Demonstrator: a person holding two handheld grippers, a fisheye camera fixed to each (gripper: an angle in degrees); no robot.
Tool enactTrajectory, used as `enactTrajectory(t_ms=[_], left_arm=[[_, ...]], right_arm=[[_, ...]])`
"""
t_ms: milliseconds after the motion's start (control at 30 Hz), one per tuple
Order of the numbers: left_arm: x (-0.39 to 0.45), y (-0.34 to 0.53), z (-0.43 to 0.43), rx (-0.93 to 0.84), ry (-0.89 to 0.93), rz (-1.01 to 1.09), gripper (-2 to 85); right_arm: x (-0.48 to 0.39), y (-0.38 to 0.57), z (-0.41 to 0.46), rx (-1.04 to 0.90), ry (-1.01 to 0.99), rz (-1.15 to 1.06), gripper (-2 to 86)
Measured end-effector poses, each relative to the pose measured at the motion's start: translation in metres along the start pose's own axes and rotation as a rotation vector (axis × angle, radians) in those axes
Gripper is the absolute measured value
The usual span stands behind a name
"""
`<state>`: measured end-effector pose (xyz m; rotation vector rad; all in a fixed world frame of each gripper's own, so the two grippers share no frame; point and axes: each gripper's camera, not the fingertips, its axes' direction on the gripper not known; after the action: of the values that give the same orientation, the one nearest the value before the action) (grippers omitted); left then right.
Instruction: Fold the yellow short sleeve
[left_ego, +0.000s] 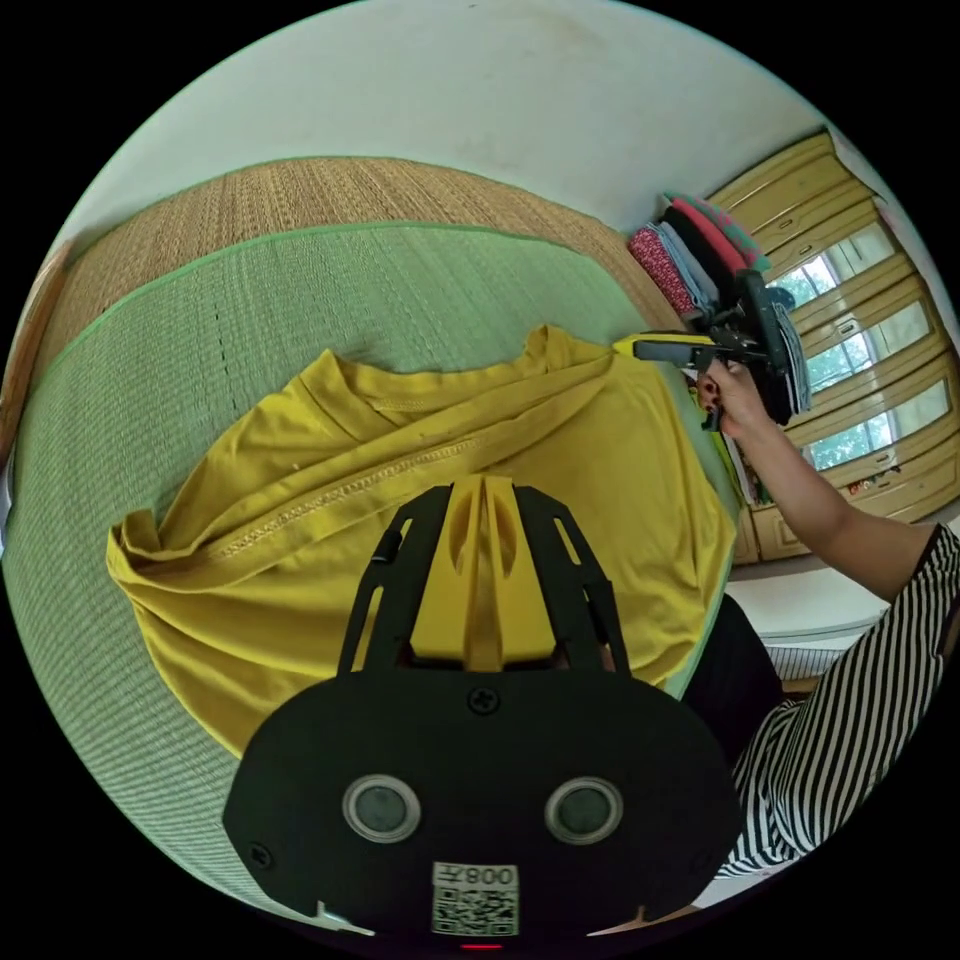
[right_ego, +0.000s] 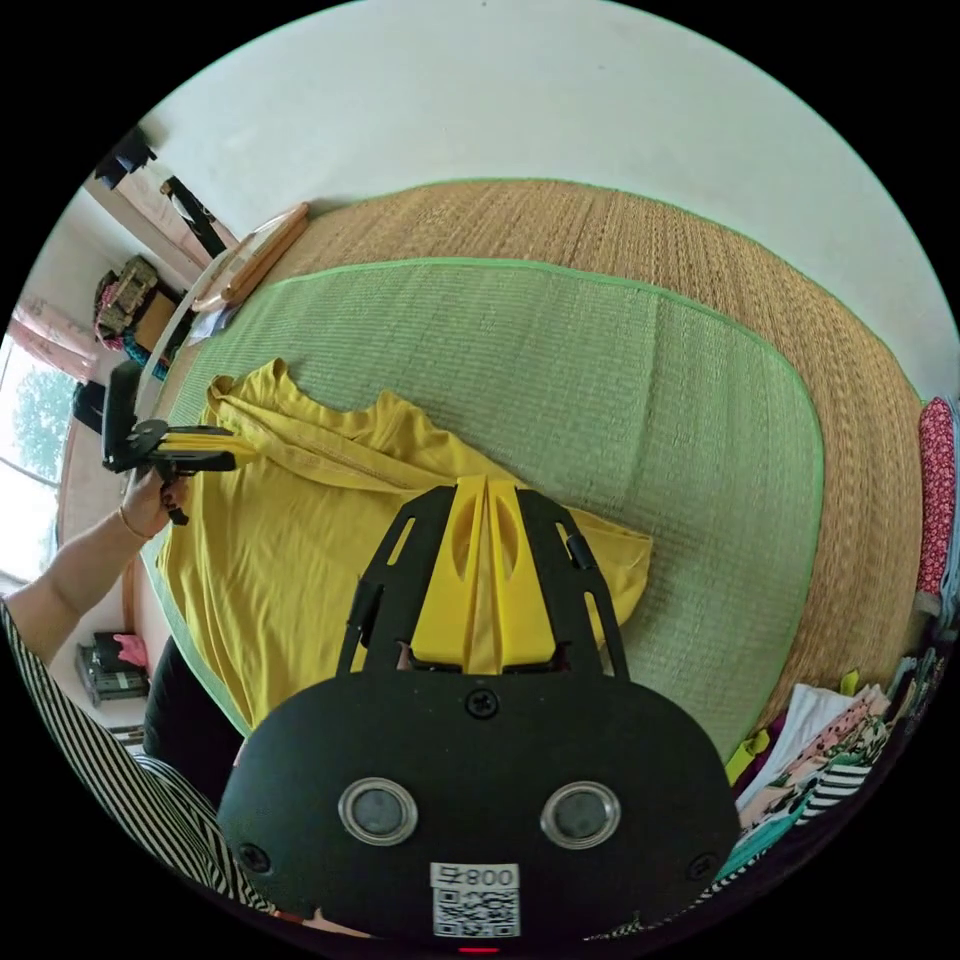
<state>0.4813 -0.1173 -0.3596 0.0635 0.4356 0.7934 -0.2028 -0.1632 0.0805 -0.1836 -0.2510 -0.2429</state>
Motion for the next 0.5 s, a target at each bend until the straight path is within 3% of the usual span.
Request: enactTrajectory(t_ms=[333, 500], left_arm=[[-0.003, 0.000, -0.004, 0.079, -0.041, -0.069, 0.3], [0.010, 0.020, -0.005, 0.093, 0.059, -0.013, 0.3]], right_arm=[[-0.061, -0.004, 0.017, -0.068, -0.136, -0.157, 0.1], [-0.066, -0.019, 0.025, -0.064, -0.130, -0.158, 0.2]])
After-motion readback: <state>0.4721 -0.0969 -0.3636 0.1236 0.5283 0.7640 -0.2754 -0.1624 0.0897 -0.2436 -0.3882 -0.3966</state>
